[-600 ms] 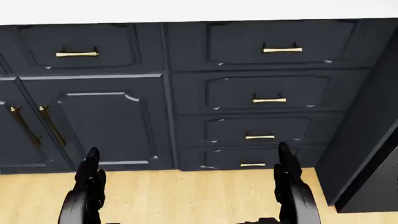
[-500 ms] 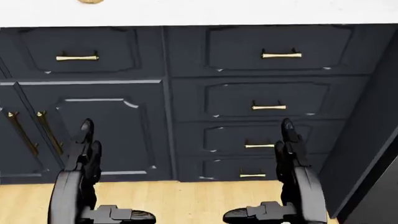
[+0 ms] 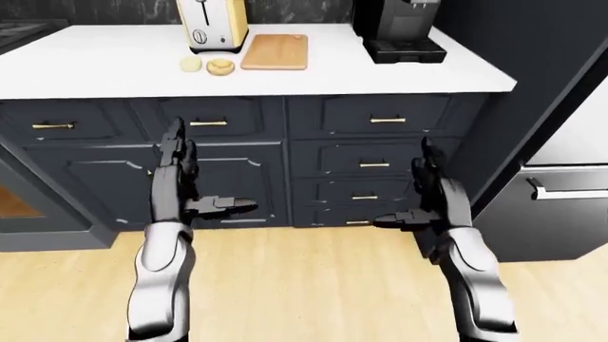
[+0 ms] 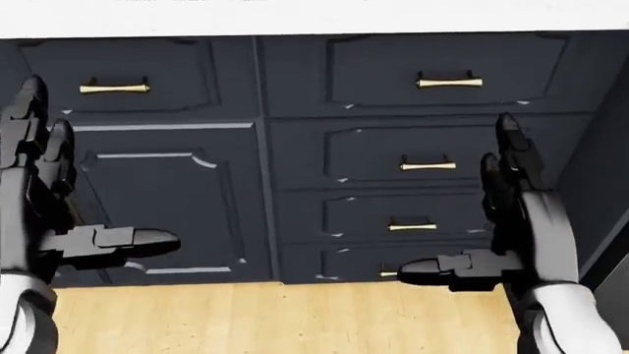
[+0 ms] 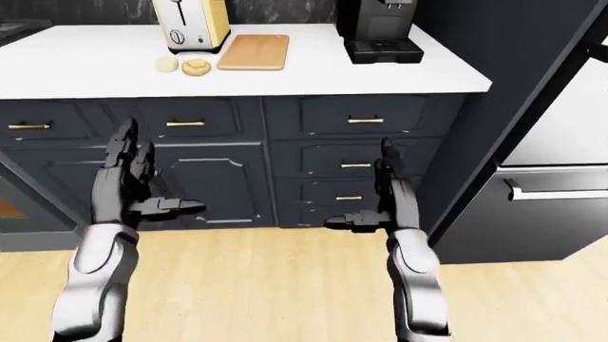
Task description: Place the bread and cheese on the cutting board.
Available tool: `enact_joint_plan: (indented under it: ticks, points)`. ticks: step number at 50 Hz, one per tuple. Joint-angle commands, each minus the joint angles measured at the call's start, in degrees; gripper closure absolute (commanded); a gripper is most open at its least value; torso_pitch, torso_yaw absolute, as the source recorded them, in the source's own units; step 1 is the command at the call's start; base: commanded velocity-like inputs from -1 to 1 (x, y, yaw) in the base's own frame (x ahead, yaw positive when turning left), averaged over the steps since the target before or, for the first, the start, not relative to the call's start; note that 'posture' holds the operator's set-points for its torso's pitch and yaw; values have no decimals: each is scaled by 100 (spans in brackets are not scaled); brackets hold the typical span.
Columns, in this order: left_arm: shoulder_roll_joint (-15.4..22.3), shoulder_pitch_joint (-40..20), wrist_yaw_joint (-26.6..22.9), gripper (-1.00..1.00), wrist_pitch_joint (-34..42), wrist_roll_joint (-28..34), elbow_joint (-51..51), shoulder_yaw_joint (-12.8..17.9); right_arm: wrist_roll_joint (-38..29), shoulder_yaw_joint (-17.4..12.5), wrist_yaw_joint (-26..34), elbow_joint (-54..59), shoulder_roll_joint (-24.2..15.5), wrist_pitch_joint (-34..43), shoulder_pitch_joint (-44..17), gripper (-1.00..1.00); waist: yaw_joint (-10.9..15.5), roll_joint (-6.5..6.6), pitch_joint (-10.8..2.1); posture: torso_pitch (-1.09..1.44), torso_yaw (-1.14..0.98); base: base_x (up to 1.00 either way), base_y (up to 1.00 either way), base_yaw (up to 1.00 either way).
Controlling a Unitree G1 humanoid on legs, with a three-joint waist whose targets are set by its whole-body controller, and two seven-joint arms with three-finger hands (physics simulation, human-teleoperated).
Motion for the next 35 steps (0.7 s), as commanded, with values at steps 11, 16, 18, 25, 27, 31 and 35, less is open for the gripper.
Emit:
enact_joint_plan:
  ticks: [11, 16, 18, 25, 27, 31, 35]
  points:
    - [462, -731, 194, -100, 210, -286, -352, 270, 275, -466, 70, -635, -650, 624, -930, -100, 6, 11, -56, 0, 0, 0, 0, 0]
    - [762, -1108, 297, -100, 426, -429, -306, 432, 409, -648, 22, -565, -952, 753, -1274, -100, -1, 3, -32, 0, 0, 0, 0, 0]
    - [863, -1260, 328, -100, 480, -457, -274, 459, 479, -716, -2, -611, -1103, 887, -1459, -100, -3, -3, -19, 0, 0, 0, 0, 0]
    - [1183, -1618, 378, -100, 686, -593, -268, 579, 584, -810, 9, -557, -1402, 1011, -1749, -100, 4, -2, 8, 0, 0, 0, 0, 0]
    - [1273, -1723, 364, -100, 724, -623, -183, 601, 562, -829, 53, -436, -1504, 964, -1824, -100, 2, -1, 11, 0, 0, 0, 0, 0]
    - [1543, -2032, 355, -100, 703, -665, -17, 702, 614, -933, 125, -348, -1789, 1104, -2113, -100, 6, -1, 9, 0, 0, 0, 0, 0]
    - [1718, -2219, 397, -100, 494, -648, 196, 736, 656, -960, 122, -266, -1973, 1166, -2333, -100, 8, 0, 36, 0, 0, 0, 0, 0]
